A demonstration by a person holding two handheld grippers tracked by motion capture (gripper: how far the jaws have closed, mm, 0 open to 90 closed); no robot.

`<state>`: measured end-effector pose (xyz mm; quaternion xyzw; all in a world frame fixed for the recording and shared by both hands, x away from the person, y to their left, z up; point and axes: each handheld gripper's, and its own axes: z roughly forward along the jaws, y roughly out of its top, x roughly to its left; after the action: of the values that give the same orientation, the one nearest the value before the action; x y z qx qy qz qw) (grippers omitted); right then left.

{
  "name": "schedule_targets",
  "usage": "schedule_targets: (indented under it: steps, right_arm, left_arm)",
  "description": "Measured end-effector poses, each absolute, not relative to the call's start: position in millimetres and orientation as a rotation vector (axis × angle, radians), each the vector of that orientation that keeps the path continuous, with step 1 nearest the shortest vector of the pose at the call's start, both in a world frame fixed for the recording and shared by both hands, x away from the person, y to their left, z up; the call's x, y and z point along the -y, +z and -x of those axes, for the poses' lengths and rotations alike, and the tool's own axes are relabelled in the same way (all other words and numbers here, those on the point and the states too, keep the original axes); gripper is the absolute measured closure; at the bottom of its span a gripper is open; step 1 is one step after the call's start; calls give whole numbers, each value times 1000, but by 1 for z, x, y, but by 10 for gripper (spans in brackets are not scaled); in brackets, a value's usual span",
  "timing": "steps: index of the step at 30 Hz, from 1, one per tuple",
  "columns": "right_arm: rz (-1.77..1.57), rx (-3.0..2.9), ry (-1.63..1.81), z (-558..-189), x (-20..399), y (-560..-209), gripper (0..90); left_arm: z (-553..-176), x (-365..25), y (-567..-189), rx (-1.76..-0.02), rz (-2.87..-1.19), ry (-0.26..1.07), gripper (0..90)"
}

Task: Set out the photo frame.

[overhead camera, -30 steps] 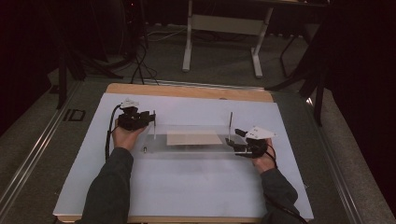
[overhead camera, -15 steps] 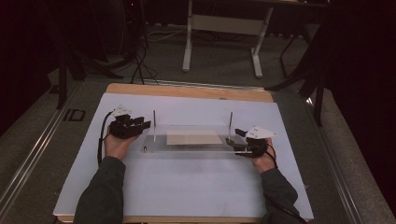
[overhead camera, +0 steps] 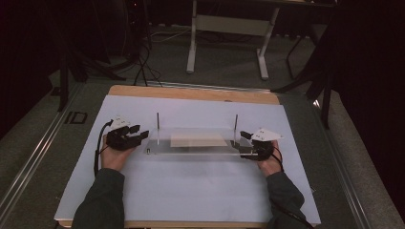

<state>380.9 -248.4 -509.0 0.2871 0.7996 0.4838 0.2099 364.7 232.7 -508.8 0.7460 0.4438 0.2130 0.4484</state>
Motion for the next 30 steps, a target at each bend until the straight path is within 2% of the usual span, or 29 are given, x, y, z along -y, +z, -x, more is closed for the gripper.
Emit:
schedule_targets:
  steps: [6,21,30]
  right_arm:
    - [-800,-2224,1345,-382,248,-508,370]
    - [-809,-2230,1345,-383,248,-507,370]
    - [-811,-2231,1346,-383,248,-506,370]
  left_arm:
    - [-357,-235,-514,-1069,-1870,546,442]
    - [-348,-223,-518,-944,-1890,517,435]
    - [-345,-210,-514,-848,-1914,582,457]
